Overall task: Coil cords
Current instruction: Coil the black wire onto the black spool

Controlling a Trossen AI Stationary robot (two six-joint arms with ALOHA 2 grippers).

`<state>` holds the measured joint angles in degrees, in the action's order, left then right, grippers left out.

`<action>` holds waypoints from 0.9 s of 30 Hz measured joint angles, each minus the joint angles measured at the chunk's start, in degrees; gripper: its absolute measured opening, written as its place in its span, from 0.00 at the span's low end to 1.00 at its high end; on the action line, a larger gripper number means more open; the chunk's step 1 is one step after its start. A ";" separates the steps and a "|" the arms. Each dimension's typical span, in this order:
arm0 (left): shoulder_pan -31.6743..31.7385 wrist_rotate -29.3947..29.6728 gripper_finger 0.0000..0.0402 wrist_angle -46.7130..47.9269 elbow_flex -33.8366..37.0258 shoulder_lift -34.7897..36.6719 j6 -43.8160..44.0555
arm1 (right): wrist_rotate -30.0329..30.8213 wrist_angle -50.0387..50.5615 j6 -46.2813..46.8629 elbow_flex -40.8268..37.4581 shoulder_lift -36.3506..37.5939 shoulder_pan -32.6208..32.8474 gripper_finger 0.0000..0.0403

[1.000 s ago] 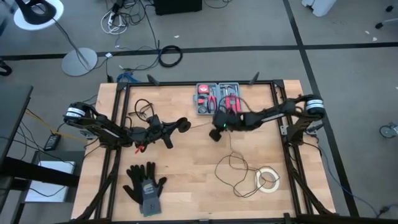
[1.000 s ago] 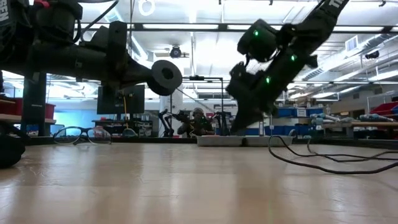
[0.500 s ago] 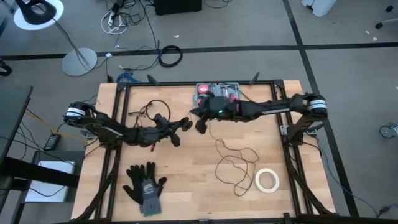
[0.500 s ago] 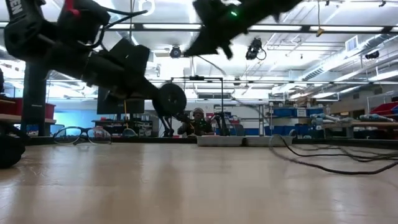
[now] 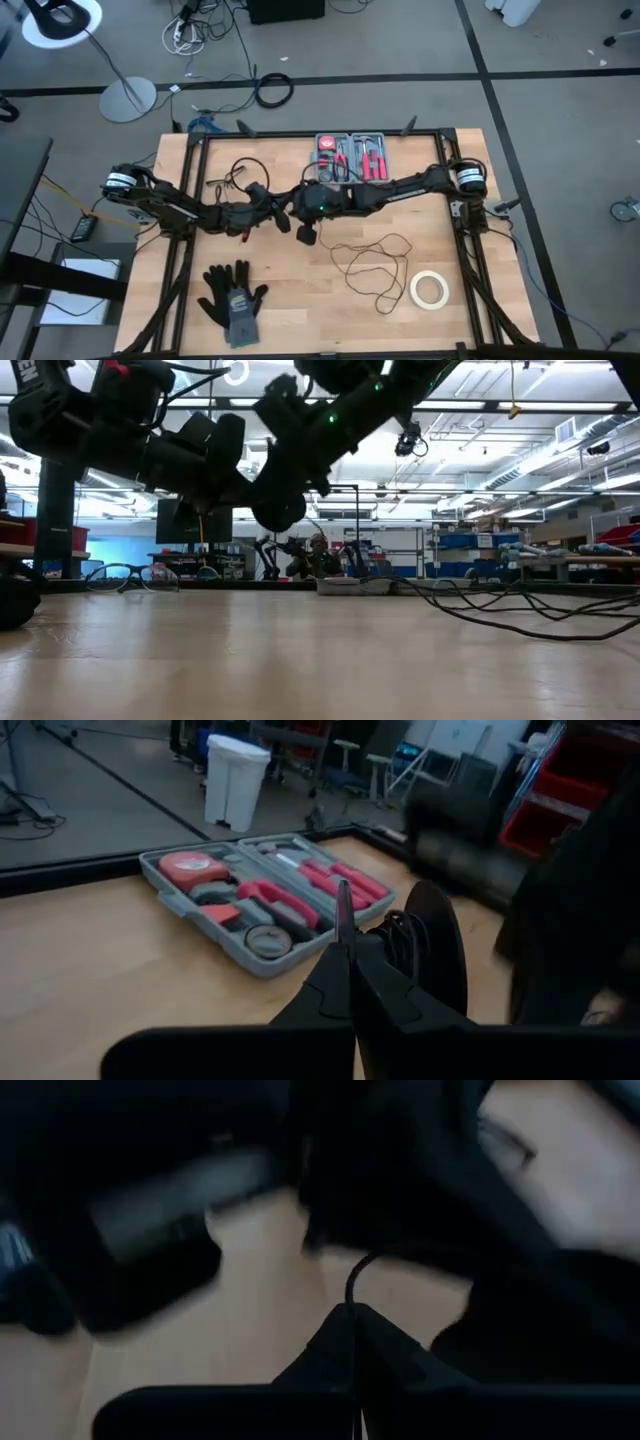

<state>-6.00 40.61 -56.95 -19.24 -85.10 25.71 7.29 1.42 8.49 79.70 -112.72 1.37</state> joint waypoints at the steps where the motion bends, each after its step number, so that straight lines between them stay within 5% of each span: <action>1: 0.00 0.02 0.00 -1.31 0.55 0.00 0.01 | 0.04 0.15 0.38 -0.13 -0.57 0.30 0.00; 13: -1.07 -1.08 0.00 -22.61 11.55 -0.07 0.55 | 8.11 -4.42 8.31 -9.66 -0.88 1.67 0.00; 27: -1.62 -0.22 0.00 -24.56 12.82 0.04 0.88 | 7.95 -19.07 16.39 -30.77 8.44 -0.47 0.11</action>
<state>-7.62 40.39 -81.51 -6.42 -85.06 26.59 15.24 -17.65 24.88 48.93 -104.27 0.89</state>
